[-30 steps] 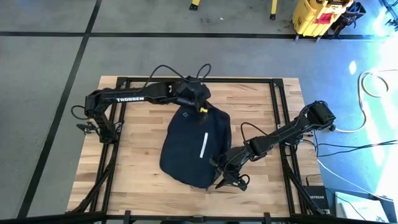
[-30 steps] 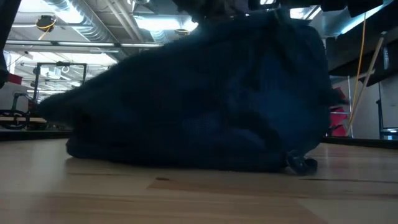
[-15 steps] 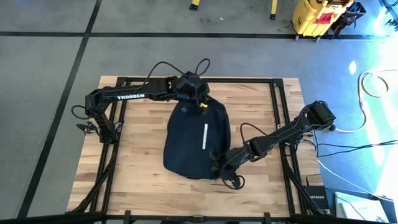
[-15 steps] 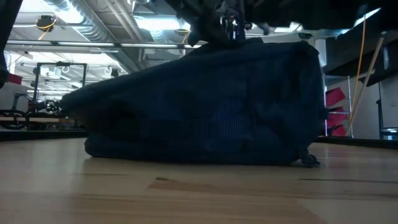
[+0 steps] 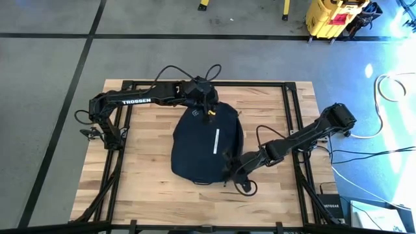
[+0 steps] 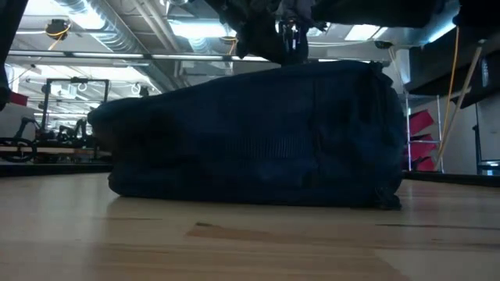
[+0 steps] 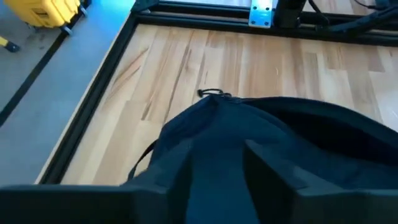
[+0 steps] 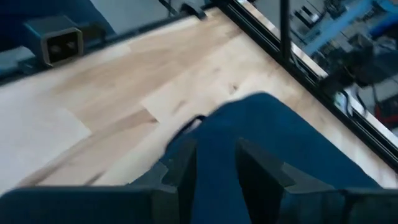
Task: Unpack backpack
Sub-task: Open the black backpack
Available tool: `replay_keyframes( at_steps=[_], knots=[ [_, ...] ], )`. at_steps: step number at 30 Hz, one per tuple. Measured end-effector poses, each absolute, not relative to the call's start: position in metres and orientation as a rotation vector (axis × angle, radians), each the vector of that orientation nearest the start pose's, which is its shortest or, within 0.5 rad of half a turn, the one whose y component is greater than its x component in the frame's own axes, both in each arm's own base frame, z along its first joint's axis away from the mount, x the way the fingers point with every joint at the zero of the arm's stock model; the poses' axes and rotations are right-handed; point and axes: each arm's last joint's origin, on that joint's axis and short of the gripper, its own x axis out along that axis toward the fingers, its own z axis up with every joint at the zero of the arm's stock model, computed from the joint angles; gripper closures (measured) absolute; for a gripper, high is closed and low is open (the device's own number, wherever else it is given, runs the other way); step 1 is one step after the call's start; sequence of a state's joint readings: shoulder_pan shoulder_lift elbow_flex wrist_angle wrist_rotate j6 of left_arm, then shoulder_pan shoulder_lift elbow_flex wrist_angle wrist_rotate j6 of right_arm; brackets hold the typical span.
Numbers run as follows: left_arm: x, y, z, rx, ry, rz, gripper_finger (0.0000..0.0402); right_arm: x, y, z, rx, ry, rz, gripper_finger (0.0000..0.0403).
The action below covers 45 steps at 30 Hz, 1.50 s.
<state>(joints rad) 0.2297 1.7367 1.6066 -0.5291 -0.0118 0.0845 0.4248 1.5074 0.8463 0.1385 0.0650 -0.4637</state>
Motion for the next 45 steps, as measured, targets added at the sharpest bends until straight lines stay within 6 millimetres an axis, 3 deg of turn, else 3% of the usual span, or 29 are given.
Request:
replay_keyframes(
  at_steps=[4, 8, 16, 25, 29, 38, 45],
  knots=[
    [0.377, 0.065, 0.335, -0.012, 0.696, 0.096, 0.0211, 0.288, 0.127, 0.212, -0.58, 0.466, 0.441, 0.0311],
    [0.375, 0.023, 0.336, 0.076, 0.684, 0.118, 0.0208, 0.288, 0.127, 0.212, -0.583, 0.47, 0.441, 0.0311],
    [0.372, -0.052, 0.308, 0.143, 0.636, 0.08, 0.0222, 0.271, 0.128, 0.223, -0.596, 0.529, 0.443, 0.0311],
    [0.354, -0.111, 0.259, 0.168, 0.608, 0.031, 0.0223, 0.245, 0.157, 0.207, -0.777, 0.645, 0.46, 0.0311],
    [0.359, -0.132, 0.245, 0.091, 0.481, 0.007, 0.0223, 0.24, 0.162, 0.207, -0.896, 0.638, 0.425, 0.0311],
    [0.368, -0.179, 0.21, 0.022, 0.43, -0.071, 0.0223, 0.242, 0.16, 0.203, -0.888, 0.666, 0.465, 0.0311],
    [0.376, -0.192, 0.193, -0.099, 0.371, -0.071, 0.0223, 0.255, 0.158, 0.185, -0.874, 0.708, 0.484, 0.0311]
  ],
)
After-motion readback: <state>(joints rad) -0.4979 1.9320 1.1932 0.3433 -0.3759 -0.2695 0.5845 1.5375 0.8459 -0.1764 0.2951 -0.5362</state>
